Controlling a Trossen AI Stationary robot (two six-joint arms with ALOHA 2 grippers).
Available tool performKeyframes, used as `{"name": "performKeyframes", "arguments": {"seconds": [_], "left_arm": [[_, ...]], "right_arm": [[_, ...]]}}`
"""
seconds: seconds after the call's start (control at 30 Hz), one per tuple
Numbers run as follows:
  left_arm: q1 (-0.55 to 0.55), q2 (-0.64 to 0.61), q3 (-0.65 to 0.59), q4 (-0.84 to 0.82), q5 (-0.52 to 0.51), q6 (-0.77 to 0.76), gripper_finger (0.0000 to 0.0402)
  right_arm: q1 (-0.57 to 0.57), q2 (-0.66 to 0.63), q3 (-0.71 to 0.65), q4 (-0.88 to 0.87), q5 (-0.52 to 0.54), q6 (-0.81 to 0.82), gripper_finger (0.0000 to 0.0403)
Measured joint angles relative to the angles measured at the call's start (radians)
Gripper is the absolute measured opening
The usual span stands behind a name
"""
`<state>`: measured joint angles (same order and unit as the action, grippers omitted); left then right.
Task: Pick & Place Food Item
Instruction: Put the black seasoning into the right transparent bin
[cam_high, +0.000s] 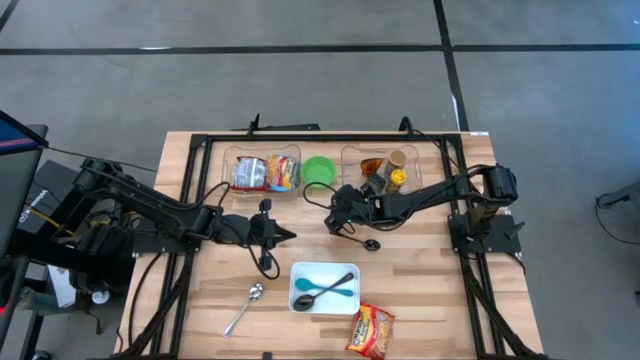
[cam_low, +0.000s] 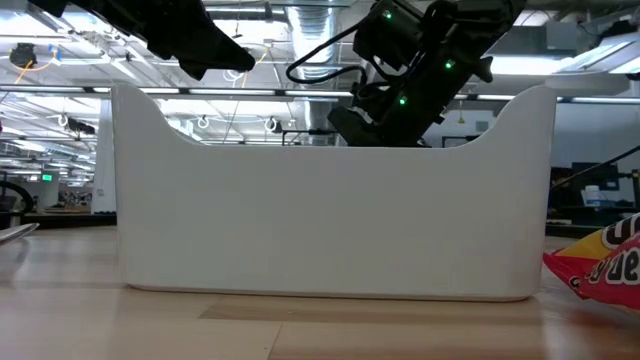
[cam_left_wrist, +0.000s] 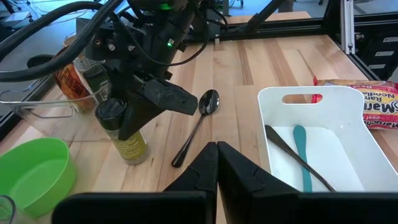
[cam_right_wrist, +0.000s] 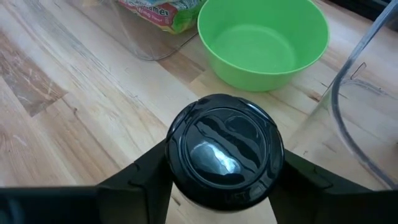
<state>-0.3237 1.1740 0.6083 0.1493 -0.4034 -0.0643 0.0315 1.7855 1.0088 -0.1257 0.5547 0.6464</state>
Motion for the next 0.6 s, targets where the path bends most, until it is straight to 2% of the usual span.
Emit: {"name": "performKeyframes", "arguments": {"seconds": [0.13, 0.3, 0.6], "left_arm": [[0.0, 0.0, 0.0, 0.0, 0.0, 0.0, 0.0004], [0.0, 0.0, 0.0, 0.0, 0.0, 0.0, 0.0004], [0.0, 0.0, 0.0, 0.0, 0.0, 0.0, 0.0004]], "right_arm": [[0.0, 0.0, 0.0, 0.0, 0.0, 0.0, 0.0209], [0.0, 0.0, 0.0, 0.0, 0.0, 0.0, 0.0198], [0.0, 0.0, 0.0, 0.0, 0.0, 0.0, 0.0205]]}}
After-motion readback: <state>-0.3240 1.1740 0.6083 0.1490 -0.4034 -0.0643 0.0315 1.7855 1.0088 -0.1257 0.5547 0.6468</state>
